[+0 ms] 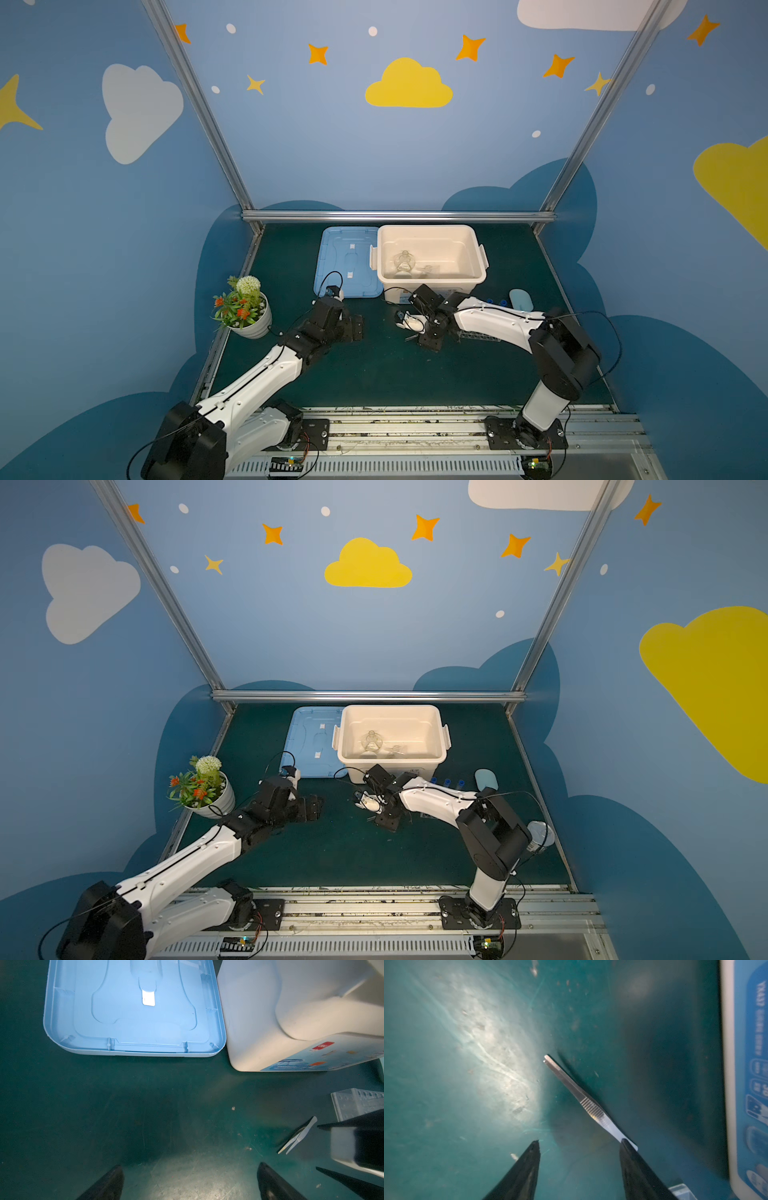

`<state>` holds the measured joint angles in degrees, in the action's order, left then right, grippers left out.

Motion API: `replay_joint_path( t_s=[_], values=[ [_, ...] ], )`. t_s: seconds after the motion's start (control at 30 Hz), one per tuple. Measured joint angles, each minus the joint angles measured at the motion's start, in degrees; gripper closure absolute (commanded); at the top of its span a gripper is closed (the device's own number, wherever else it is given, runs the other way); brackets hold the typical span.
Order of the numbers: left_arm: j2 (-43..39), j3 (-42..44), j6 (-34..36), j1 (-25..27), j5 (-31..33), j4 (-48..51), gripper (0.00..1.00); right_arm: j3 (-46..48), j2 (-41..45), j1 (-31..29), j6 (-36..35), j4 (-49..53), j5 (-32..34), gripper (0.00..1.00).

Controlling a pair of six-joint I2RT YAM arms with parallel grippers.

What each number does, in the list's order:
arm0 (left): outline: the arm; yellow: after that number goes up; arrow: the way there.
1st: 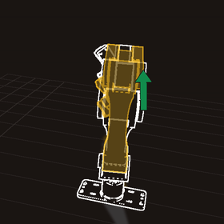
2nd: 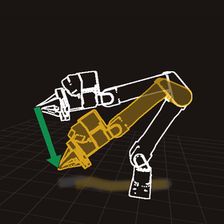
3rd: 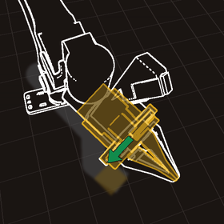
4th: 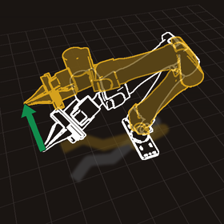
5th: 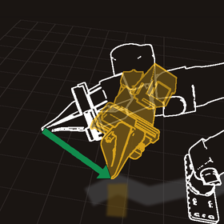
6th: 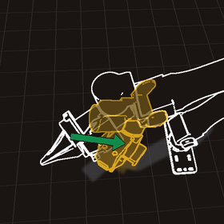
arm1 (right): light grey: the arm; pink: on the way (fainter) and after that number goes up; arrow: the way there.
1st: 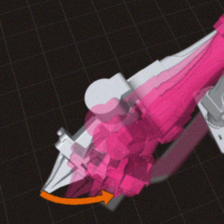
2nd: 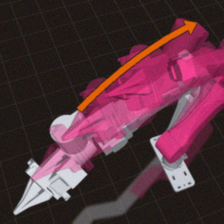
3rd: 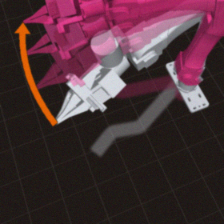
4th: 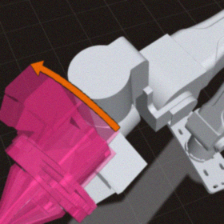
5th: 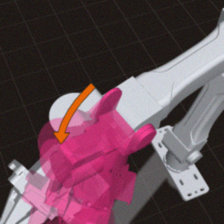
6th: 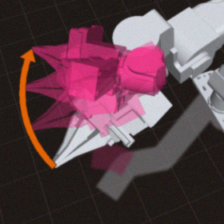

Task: Organize the chemistry lab equipment
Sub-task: 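Lower the right gripper and close it on the metal tweezers, then lift the tweezers and carry them over the bin with the right gripper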

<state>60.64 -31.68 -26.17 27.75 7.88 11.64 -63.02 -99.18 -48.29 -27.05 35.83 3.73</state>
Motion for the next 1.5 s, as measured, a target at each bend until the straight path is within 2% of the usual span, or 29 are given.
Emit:
replay_joint_path(
  t_s=[0.23,0.57,0.93,1.1,1.37,1.5],
  values=[
    [-0.02,0.07,-0.04,-0.13,0.07,0.13,0.0,-2.6,-3.21,-0.15,-0.96,-0.02,1.49,0.42],
    [-0.17,0.5,-0.09,-0.44,0.26,0.37,0.0,-6.01,-7.87,0.02,-1.92,1.33,1.51,0.54],
    [-0.35,0.98,-0.09,-0.74,0.33,0.35,0.0,-7.3,-8.98,-0.42,-1.92,2.58,1.44,0.82],
    [-0.37,1.33,-0.2,-0.81,0.33,0.39,0.0,-7.28,-9.01,-1.11,-1.73,2.82,1.79,0.91],
    [-0.44,1.33,-0.24,-0.87,0.39,0.39,0.0,-7.26,-8.92,-2.45,-0.24,2.8,2.67,1.0],
    [-1.05,1.4,-0.42,-0.87,0.76,0.39,0.0,-7.26,-7.8,-3.04,1.38,2.84,1.38,1.0]
  ],
)
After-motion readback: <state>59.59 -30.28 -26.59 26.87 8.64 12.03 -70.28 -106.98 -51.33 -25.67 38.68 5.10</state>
